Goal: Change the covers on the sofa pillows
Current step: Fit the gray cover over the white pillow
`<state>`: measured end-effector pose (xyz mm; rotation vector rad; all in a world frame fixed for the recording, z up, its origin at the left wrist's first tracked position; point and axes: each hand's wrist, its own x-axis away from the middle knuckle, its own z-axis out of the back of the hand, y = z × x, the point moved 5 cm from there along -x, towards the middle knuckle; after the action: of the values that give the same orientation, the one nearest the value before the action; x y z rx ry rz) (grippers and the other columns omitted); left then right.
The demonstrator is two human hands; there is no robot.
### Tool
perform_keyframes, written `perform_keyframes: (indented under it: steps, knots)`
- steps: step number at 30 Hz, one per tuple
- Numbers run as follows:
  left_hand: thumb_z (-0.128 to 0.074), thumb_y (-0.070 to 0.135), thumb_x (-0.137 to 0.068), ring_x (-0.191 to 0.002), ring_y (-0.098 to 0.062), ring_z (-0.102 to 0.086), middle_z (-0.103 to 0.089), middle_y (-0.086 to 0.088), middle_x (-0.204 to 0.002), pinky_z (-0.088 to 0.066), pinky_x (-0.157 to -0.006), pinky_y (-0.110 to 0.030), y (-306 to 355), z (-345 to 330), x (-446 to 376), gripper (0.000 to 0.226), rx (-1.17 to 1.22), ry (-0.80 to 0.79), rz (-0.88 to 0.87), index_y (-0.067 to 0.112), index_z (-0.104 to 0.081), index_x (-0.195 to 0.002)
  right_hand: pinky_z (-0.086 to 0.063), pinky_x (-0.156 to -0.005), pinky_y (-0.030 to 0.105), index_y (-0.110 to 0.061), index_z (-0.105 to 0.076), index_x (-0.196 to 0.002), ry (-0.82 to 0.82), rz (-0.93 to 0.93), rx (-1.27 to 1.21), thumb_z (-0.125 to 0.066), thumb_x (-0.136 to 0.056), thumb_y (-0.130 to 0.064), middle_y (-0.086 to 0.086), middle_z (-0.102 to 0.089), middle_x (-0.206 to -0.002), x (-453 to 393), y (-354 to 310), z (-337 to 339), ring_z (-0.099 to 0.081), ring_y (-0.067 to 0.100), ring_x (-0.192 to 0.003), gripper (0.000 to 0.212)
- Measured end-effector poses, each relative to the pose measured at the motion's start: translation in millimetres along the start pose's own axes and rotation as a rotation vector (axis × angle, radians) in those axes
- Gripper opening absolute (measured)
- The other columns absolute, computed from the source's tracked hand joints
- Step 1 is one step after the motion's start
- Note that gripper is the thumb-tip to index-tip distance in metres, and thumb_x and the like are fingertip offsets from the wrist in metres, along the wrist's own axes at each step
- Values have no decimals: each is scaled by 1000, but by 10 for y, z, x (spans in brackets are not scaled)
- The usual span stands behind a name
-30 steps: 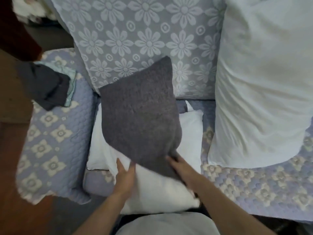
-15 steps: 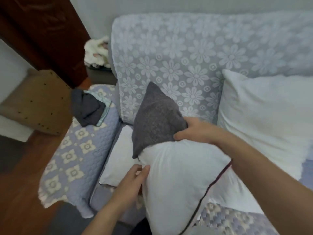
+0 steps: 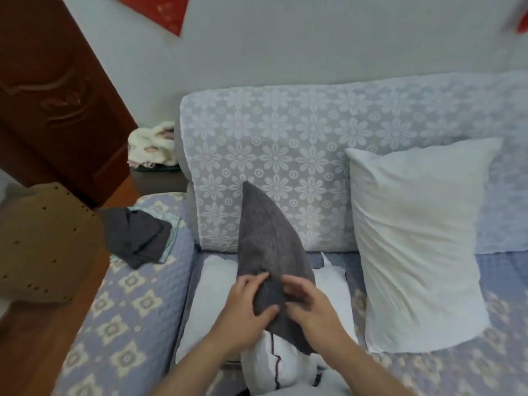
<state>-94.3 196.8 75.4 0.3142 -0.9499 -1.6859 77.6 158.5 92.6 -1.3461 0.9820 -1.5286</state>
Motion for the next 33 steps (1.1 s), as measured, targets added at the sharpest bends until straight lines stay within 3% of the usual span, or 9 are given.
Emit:
perform_keyframes:
  steps: [3,7,12,16,21,24,28,31,33]
  knots:
    - [-66,38,-93,-117,-3,-46,-42,13,-122,-37,-107,-23,-169,-130,210,23,60,32,75,41,-55,-114,-50,-95,36,-17,-61,-125,323,-332,-30,-59,-94,-5,4,-64,-126,84,547,288,-60,21,-115,34]
    - [-60,15,-98,-97,-15,-60,-62,3,-99,-46,-82,-24,-354,-51,301,12,357,124,220,27,-60,-94,-58,-71,41,1,-51,-134,133,-790,-634,-59,-100,-29,17,-60,-114,236,974,163,-67,30,-81,46]
    - [-53,1,-84,-111,-4,-53,-52,11,-119,-43,-93,-15,-392,70,490,44,246,-74,60,35,-61,-112,-58,-77,39,5,-66,-115,40,-619,-860,-58,-98,-18,20,-71,-109,234,499,-215,-69,30,-94,29]
    - [-61,48,-78,-142,-7,-25,-23,10,-149,-26,-120,-26,-462,-78,638,75,-72,12,-121,34,-40,-149,-38,-47,23,-8,-58,-79,0,-551,-576,-56,-93,-4,5,-47,-61,283,158,-342,-37,11,-47,14]
    - [-49,50,-91,-144,-20,-32,-30,1,-156,-35,-118,-42,-481,104,567,54,-141,262,-208,29,-53,-141,-39,-49,25,-4,-63,-97,-35,-603,-371,-53,-96,-3,11,-57,-70,479,206,-512,-46,14,-46,10]
    - [-57,49,-90,-148,-20,-28,-25,-1,-160,-35,-118,-43,-499,82,578,58,-270,138,-396,29,-48,-144,-42,-45,22,-4,-62,-100,-41,-675,-637,-54,-98,-5,7,-58,-69,445,212,-497,-49,9,-43,8]
    - [-63,52,-89,-152,-9,-13,-10,6,-166,-22,-123,-30,-558,50,522,69,-249,86,-330,29,-40,-150,-45,-45,21,-4,-58,-101,-99,-680,-719,-56,-96,-4,8,-59,-72,360,105,-500,-56,10,-47,4]
    - [-56,13,-94,-119,-7,-59,-64,6,-126,-51,-99,-42,-508,209,316,28,-20,207,-238,35,-64,-111,-45,-44,19,-6,-60,-89,-172,-675,-680,-53,-98,-4,7,-65,-67,168,-94,-516,-58,9,-46,12]
    - [-48,20,-98,-91,-11,-67,-71,7,-95,-55,-85,-47,-559,519,48,18,289,319,13,32,-62,-96,-51,-55,21,-10,-65,-104,-142,-487,-758,-53,-100,-6,4,-73,-81,-162,-325,-400,-66,11,-59,14]
